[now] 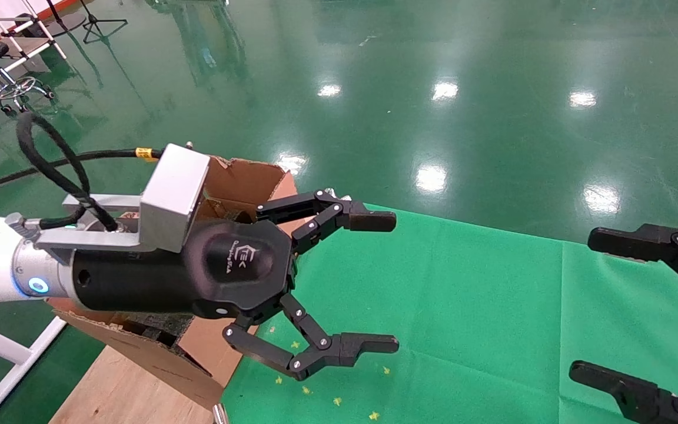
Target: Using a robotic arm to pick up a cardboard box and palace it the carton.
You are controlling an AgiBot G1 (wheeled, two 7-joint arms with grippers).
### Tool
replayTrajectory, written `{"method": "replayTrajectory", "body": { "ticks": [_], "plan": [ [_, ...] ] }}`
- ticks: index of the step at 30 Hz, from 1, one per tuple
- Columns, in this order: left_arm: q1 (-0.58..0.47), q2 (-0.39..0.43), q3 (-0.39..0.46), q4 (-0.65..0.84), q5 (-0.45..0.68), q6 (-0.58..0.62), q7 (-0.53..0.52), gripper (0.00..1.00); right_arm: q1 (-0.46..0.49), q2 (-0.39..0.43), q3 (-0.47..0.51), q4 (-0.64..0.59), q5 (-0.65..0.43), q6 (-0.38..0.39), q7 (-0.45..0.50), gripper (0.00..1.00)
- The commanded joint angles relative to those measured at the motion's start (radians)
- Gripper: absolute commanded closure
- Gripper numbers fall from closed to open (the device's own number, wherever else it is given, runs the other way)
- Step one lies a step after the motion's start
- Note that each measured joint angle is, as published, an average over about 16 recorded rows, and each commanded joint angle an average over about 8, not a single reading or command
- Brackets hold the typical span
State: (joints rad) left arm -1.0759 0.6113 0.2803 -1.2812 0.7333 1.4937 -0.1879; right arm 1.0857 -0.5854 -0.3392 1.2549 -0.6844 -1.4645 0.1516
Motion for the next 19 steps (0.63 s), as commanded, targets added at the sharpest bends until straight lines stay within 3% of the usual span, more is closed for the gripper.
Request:
{"method": "replayTrajectory", "body": {
  "ticks": [1, 19],
  "plan": [
    [0.0, 0.0, 0.0, 0.0, 0.0, 0.0, 0.0, 0.0, 0.0, 0.0, 0.0, 0.0, 0.0, 0.0, 0.0, 0.0],
    [0.0, 0.0, 0.0, 0.0, 0.0, 0.0, 0.0, 0.0, 0.0, 0.0, 0.0, 0.0, 0.0, 0.0, 0.0, 0.0]
  ]
}}
